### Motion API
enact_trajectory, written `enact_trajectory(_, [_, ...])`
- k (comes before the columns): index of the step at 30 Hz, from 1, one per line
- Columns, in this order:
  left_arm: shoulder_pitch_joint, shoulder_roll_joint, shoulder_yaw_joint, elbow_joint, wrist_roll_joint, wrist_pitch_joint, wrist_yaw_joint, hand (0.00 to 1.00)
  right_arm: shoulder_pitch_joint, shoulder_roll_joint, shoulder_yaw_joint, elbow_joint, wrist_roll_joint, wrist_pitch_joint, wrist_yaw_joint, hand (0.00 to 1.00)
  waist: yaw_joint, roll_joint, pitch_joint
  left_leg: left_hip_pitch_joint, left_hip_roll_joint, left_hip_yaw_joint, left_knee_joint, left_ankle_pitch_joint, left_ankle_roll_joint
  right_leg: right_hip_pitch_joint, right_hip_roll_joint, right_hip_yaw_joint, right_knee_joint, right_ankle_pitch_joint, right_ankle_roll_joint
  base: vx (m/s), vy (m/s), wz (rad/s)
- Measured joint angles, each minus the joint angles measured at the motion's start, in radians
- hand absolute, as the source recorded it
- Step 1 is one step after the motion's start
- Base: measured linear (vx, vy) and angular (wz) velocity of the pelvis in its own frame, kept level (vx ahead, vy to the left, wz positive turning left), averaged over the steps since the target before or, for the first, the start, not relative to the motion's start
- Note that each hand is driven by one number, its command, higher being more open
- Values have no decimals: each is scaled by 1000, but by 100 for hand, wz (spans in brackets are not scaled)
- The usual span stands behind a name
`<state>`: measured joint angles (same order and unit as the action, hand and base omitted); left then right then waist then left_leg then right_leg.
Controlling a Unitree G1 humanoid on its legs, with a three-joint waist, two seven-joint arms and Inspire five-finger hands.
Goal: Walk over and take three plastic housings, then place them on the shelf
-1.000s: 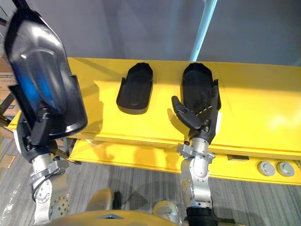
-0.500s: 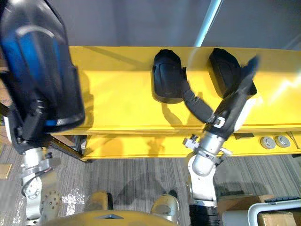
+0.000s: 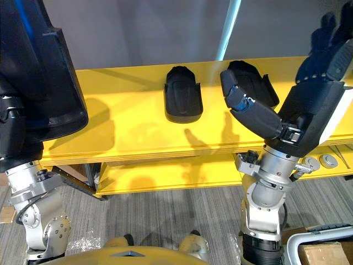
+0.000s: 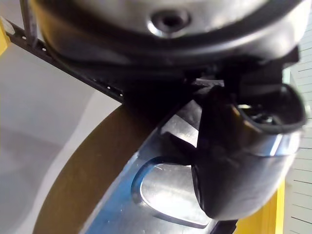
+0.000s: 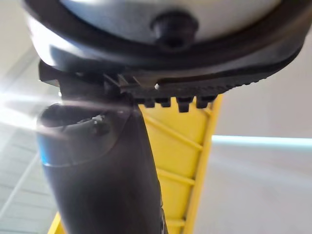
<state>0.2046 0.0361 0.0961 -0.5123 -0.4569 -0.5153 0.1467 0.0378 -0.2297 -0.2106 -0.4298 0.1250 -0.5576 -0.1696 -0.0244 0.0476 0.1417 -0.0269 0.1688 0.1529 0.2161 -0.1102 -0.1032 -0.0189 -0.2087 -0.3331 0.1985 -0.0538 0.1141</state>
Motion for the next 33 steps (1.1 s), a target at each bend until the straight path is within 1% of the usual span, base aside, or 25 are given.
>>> enact_trajectory(1, [0,0,-1,3,0,5,3,0,0,0,10,13,36,9,37,100,1,0,0,1,0,-7,0,1,0,-3,-1,0,13,-7,-4,-32,-20,2])
enact_trajectory(3, [1,0,-1,7,-1,16,14,0,0,1,33,39,46,12,71,100,2,0,0,3,0,-12,-14,12,0,-15,-3,3,32,-14,-9,-53,-29,4])
enact_trajectory(5, [0,0,-6,25,-4,18,21,0,12,5,47,43,44,14,87,100,1,0,0,6,-4,-12,-54,39,-1,-30,-7,-3,40,-17,-14,-62,-37,9])
enact_trajectory(7, [1,0,-15,56,-4,33,34,0,38,24,56,43,42,24,95,100,3,-1,0,27,-7,-12,-104,68,-9,-32,-8,-6,45,-16,-10,-53,-37,4])
enact_trajectory(8, [0,-1,-26,86,0,63,55,0,64,48,64,43,59,31,100,100,2,0,-2,49,-8,-7,-142,86,-17,-29,-7,-5,43,-15,-9,-53,-16,-5])
enact_trajectory(10, [1,0,-33,118,2,91,66,0,89,67,68,43,100,31,121,100,-3,-1,-3,57,-10,4,-168,96,-22,-29,-7,-2,33,-12,-4,-63,5,-9])
enact_trajectory(11, [1,0,-36,155,9,125,72,0,112,85,71,43,140,31,137,100,-6,-2,-6,54,-10,15,-175,97,-23,-33,-1,10,9,3,7,-39,25,-12])
enact_trajectory(12, [1,1,-37,164,10,130,72,0,114,87,73,43,145,31,141,100,-6,-3,-7,54,-10,19,-176,97,-23,-33,1,12,5,7,6,-24,30,-19])
enact_trajectory(14, [-2,4,-43,210,12,167,71,0,118,88,89,43,177,33,168,100,-9,-4,-9,52,-12,36,-182,97,-23,-36,5,26,-20,29,7,-5,36,-21])
enact_trajectory(17, [-20,16,-64,294,29,228,68,0,116,85,130,44,175,41,209,100,-12,-5,-11,31,-22,44,-183,99,-21,-54,2,39,-47,59,10,5,53,-10])
enact_trajectory(19, [-65,33,-71,366,30,277,69,0,91,72,176,82,173,61,220,100,-10,-10,-11,13,-23,44,-175,99,-20,-69,1,42,-47,64,7,0,0,0])
enact_trajectory(22, [-136,65,-76,470,32,309,100,0,38,37,213,140,162,95,229,100,-9,-9,-8,2,-22,40,-166,99,-20,-74,1,48,-43,64,7,6,-2,4])
enact_trajectory(23, [-151,69,-75,487,32,309,108,0,25,29,216,148,160,99,229,100,-9,-9,-7,0,-22,40,-164,99,-20,-79,1,49,-42,65,6,0,0,0])
enact_trajectory(25, [-216,86,-63,550,32,309,135,0,-24,14,224,152,157,117,228,100,-9,-11,27,-10,-20,40,-149,96,-20,-85,2,55,-34,65,6,-59,-4,-3])
enact_trajectory(28, [-269,94,-47,567,35,309,168,0,-64,-5,227,152,157,124,228,100,-12,-9,53,-37,-18,40,-126,90,-18,-107,1,62,-24,64,5,-66,-2,-3])
enact_trajectory(30, [-304,97,-40,586,39,307,194,0,-73,-10,229,152,157,137,228,100,-12,-4,75,-37,-17,40,-119,89,-19,-108,1,64,-18,63,3,-19,-2,0])
enact_trajectory(33, [-355,104,-26,603,40,307,233,0,-99,-11,233,152,157,138,228,100,-15,4,102,-57,-16,40,-102,86,-18,-130,0,69,-3,62,0,0,0,0])
